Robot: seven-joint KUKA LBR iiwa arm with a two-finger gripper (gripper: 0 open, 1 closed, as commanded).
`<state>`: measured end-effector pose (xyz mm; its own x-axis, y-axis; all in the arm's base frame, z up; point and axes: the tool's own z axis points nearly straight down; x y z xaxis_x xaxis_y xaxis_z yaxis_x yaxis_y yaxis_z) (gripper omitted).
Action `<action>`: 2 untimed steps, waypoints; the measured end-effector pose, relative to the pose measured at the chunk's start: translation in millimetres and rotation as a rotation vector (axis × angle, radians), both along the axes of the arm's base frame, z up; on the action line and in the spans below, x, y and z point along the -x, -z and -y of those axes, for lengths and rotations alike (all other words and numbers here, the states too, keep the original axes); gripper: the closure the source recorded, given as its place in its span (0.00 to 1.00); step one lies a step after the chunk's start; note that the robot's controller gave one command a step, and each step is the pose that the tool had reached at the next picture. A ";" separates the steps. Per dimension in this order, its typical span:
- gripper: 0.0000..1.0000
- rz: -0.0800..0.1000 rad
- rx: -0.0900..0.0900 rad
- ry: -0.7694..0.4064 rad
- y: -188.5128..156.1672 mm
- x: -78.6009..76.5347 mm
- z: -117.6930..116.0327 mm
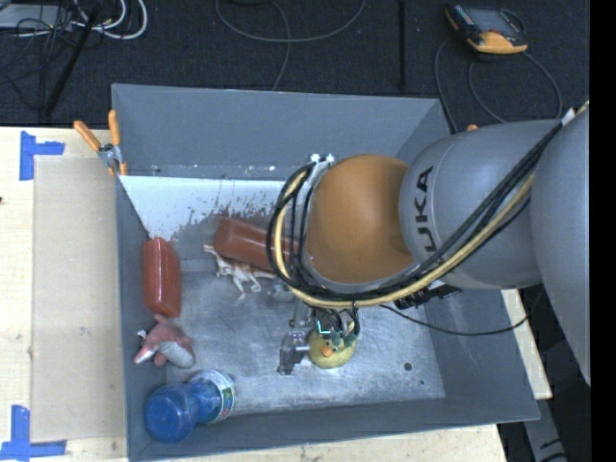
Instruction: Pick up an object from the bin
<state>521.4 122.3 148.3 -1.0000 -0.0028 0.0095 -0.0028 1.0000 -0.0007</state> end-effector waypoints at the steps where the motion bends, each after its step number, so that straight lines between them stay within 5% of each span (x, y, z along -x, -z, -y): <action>1: 0.00 0.008 -0.001 0.004 -4.1 -2.0 0.5; 2: 0.00 0.009 -0.001 -0.143 37.5 7.4 -55.3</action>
Offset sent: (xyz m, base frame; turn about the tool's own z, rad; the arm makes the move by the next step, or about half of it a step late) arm -0.0177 0.1106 -0.0783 -0.2874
